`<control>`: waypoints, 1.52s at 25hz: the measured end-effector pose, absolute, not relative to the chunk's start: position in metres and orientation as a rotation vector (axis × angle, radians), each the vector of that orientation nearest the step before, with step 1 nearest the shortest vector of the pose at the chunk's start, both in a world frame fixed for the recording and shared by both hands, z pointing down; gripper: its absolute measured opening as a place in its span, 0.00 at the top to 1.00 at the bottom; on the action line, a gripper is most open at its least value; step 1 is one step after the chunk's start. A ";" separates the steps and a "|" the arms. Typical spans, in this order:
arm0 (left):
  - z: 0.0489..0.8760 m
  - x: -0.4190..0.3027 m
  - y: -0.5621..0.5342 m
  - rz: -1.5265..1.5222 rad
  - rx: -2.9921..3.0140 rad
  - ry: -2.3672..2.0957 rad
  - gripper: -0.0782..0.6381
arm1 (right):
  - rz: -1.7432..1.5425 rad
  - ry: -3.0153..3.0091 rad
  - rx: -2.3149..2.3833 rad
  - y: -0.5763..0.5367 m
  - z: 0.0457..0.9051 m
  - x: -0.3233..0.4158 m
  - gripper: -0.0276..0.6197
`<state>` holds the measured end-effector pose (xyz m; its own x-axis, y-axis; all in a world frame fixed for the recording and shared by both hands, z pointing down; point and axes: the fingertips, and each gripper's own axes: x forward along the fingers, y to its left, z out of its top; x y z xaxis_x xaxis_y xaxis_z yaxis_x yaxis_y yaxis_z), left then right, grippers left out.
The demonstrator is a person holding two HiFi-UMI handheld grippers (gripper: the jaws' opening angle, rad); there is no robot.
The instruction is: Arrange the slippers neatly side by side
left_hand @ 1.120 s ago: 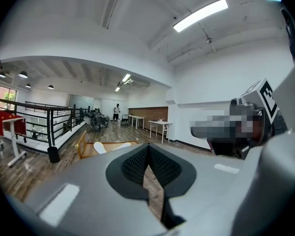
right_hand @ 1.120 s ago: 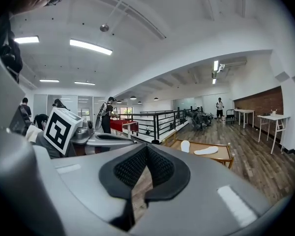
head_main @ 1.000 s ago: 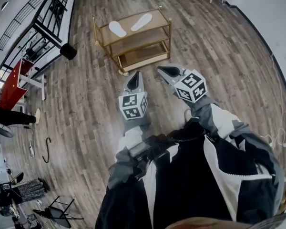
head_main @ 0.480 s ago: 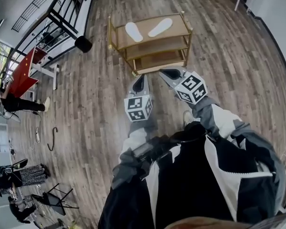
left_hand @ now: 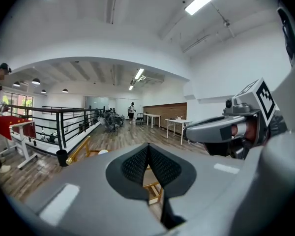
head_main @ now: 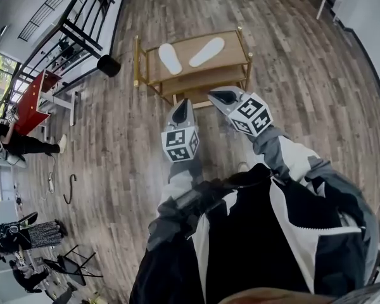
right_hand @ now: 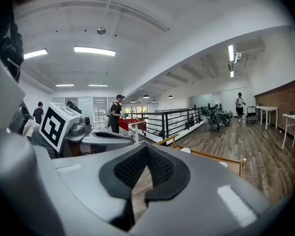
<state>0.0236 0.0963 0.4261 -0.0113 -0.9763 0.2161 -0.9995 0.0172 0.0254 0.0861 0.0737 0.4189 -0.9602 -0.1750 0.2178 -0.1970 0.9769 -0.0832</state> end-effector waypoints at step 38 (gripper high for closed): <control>0.442 -0.178 -0.099 0.161 2.299 -1.853 0.88 | 0.249 -2.829 0.720 -0.115 0.434 -0.081 0.95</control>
